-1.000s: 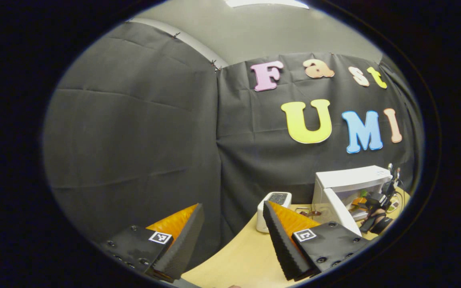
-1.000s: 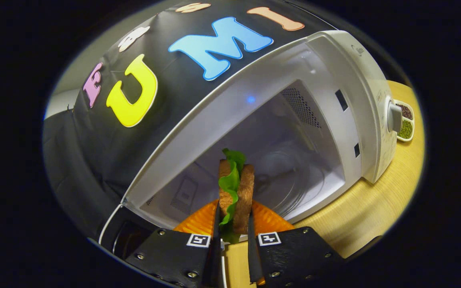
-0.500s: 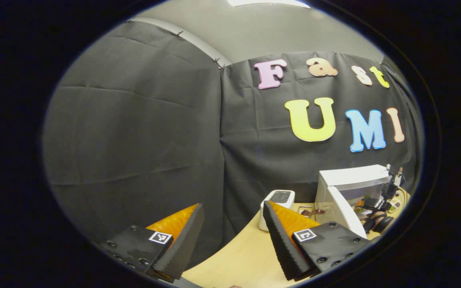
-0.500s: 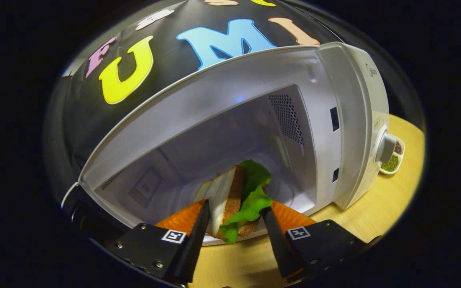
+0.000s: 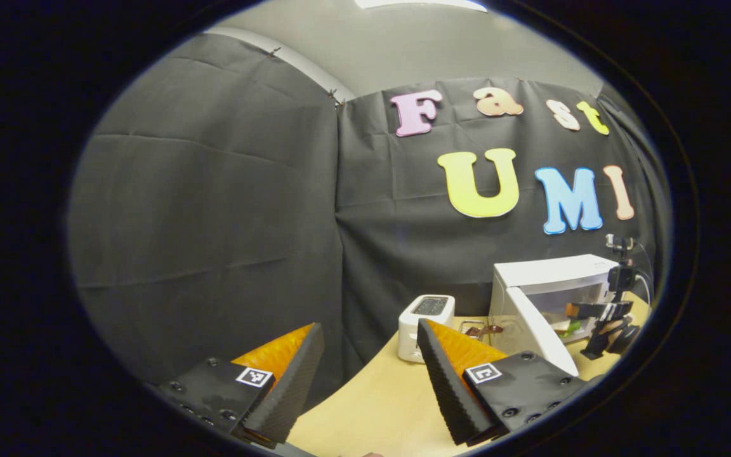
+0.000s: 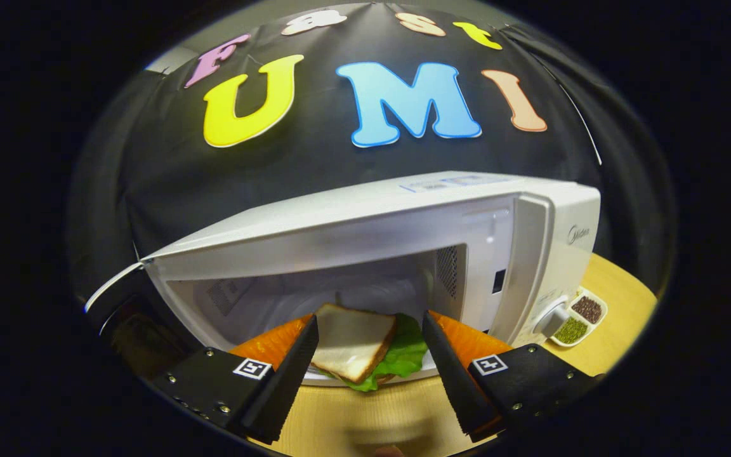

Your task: Open the microwave oven with the left hand, put the food in, and close the microwave oven.

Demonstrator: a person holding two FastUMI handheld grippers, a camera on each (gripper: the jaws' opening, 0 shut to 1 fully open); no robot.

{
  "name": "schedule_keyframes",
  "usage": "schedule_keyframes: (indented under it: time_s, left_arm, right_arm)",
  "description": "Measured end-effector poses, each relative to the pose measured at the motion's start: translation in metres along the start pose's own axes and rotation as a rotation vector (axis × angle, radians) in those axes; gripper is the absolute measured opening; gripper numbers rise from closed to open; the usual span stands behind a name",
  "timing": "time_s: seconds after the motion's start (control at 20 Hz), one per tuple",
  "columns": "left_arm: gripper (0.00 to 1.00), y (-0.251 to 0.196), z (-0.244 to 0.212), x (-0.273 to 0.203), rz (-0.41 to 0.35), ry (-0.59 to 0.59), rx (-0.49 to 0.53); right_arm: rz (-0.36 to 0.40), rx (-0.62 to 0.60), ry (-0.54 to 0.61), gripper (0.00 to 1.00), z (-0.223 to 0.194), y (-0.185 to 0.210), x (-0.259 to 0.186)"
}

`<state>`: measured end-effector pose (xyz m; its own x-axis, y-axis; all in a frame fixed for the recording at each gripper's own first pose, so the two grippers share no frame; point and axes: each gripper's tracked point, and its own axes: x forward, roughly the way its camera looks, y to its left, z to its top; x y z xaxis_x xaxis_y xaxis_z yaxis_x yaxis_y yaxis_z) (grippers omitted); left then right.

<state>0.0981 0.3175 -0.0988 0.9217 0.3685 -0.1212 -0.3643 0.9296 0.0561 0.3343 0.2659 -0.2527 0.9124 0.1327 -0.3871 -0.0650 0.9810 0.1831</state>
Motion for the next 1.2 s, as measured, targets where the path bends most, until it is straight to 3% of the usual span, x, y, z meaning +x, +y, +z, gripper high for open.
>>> schedule_keyframes:
  time_s: [0.15, 0.2, 0.65, 1.05, 1.1, 1.2]
  left_arm:
    - [0.92, -0.012, -0.008, 0.001, -0.017, -0.005, 0.011]
    - [0.99, -0.016, -0.011, 0.001, -0.022, -0.006, 0.011]
    - [1.00, -0.047, -0.028, -0.012, -0.069, -0.020, -0.003]
    - [1.00, -0.059, -0.074, -0.024, -0.066, 0.060, -0.008]
    - [0.96, -0.062, -0.082, -0.026, -0.065, 0.079, -0.013]
    - [1.00, -0.069, -0.093, -0.031, -0.067, 0.101, -0.017]
  right_arm:
    - [0.042, -0.070, -0.064, 0.99, 0.024, -0.002, -0.044]
    - [0.053, -0.080, -0.080, 0.99, 0.031, -0.004, -0.059]
    - [0.133, -0.092, -0.227, 0.99, 0.093, -0.027, -0.191]
    - [0.137, -0.089, -0.330, 0.98, 0.143, -0.070, -0.286]
    - [0.132, -0.091, -0.338, 0.98, 0.147, -0.076, -0.294]
    - [0.126, -0.091, -0.351, 0.98, 0.152, -0.090, -0.311]
